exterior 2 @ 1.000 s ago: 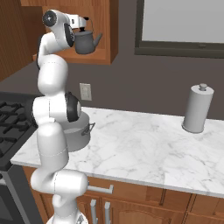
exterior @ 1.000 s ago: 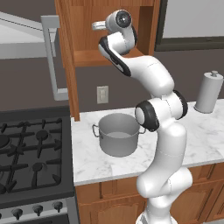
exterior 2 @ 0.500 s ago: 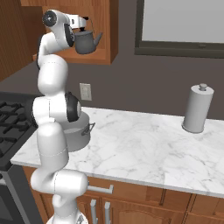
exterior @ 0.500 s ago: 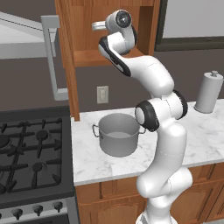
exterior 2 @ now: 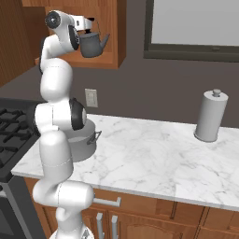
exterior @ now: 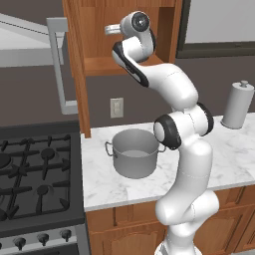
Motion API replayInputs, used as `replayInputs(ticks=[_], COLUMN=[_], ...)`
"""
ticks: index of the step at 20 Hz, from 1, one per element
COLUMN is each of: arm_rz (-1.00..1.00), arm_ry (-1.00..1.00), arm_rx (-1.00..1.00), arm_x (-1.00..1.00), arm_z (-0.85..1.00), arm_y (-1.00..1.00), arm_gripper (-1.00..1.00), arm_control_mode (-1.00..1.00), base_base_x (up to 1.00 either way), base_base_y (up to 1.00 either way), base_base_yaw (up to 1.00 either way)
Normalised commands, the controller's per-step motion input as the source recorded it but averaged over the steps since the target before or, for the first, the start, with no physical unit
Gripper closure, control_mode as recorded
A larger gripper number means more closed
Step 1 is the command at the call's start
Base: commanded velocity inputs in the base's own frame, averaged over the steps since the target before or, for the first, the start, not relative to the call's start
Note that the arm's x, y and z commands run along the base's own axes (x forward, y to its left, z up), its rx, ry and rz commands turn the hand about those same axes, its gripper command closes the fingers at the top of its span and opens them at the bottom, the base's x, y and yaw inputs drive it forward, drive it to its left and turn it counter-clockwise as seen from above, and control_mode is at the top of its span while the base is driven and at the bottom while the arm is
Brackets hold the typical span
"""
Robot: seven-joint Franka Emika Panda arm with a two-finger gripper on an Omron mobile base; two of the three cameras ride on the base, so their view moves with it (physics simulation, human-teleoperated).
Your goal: Pick the kettle from the cabinet and place it on a stove burner. Then pick the pot from the counter and place it on another stove burner. Finally, turn both burners on.
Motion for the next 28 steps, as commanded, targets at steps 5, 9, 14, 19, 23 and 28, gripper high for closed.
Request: replayInputs(ticks=[5,9,14,19,23,28], arm_rz=[0.00,0.00,0.00,0.00,0.00,0.00], arm_ry=[-0.01,-0.08,-0.08,-0.06,-0.06,-0.04], arm_rx=[0.00,0.00,0.00,0.00,0.00,0.00], arm_x=[-0.06,-0.21,-0.25,-0.31,-0.41,-0.53], arm_z=[-0.07,-0.03,-0.13,-0.27,-0.07,0.00], arm_y=[0.00,0.00,0.00,0.00,0.00,0.00], arm_gripper=[1.00,1.00,1.00,1.00,1.00,1.00], arm_control_mode=[-1.00,-1.00,-1.00,-1.00,-1.00,-1.00], base_base_x=[0.00,0.00,0.00,0.00,0.00,0.00], base_base_y=[0.00,0.00,0.00,0.00,0.00,0.00], base_base_yaw=[0.00,0.00,0.00,0.00,0.00,0.00])
